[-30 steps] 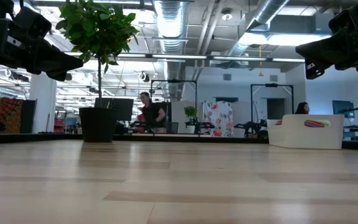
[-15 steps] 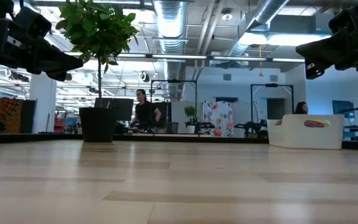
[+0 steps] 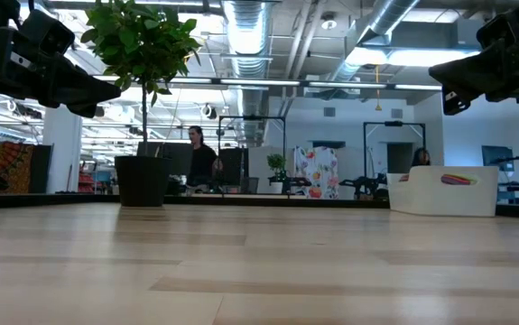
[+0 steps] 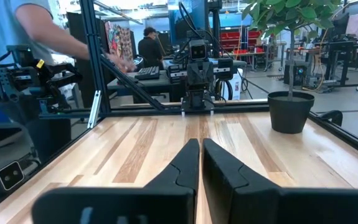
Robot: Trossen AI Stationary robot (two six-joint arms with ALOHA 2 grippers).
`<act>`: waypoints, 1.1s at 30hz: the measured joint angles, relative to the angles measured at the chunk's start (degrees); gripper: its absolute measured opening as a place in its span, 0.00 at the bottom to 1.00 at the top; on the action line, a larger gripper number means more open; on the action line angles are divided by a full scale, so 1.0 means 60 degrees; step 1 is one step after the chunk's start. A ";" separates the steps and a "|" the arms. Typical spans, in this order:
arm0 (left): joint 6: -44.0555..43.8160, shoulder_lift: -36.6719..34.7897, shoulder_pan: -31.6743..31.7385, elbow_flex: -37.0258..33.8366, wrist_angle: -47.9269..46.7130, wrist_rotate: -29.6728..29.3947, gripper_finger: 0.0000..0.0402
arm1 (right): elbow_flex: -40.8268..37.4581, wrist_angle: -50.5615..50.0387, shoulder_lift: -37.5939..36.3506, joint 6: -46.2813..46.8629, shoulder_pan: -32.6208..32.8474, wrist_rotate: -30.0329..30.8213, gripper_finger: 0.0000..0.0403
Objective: Nest measuring cups in basket
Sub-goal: Return to Home Position
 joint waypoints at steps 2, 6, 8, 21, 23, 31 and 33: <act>0.0002 0.0000 0.0000 0.0000 0.0002 -0.0003 0.00 | -0.0001 -0.0001 0.0000 0.0000 0.0000 0.0000 0.10; 0.0006 0.0000 0.0000 0.0000 0.0000 0.0000 0.00 | -0.0002 -0.0001 0.0000 0.0000 0.0000 0.0000 0.10; -0.0010 0.0000 0.0000 0.0000 0.0001 0.0000 0.00 | 0.0001 0.0000 0.0000 0.0000 0.0000 0.0000 0.10; -0.0010 0.0000 -0.0001 0.0004 0.0001 0.0000 0.00 | -0.0002 -0.0001 0.0003 0.0000 0.0000 0.0000 0.11; 0.0006 0.0000 0.0000 0.0004 -0.0001 0.0000 0.00 | -0.0002 -0.0002 0.0004 0.0000 0.0000 0.0000 0.11; -0.0013 0.0000 0.0000 0.0004 0.0000 0.0000 0.00 | -0.0002 -0.0002 0.0004 0.0000 0.0000 0.0000 0.11; 0.0006 -0.0001 0.0000 0.0004 -0.0002 0.0000 0.00 | 0.0002 0.0002 0.0004 0.0000 0.0000 0.0000 0.11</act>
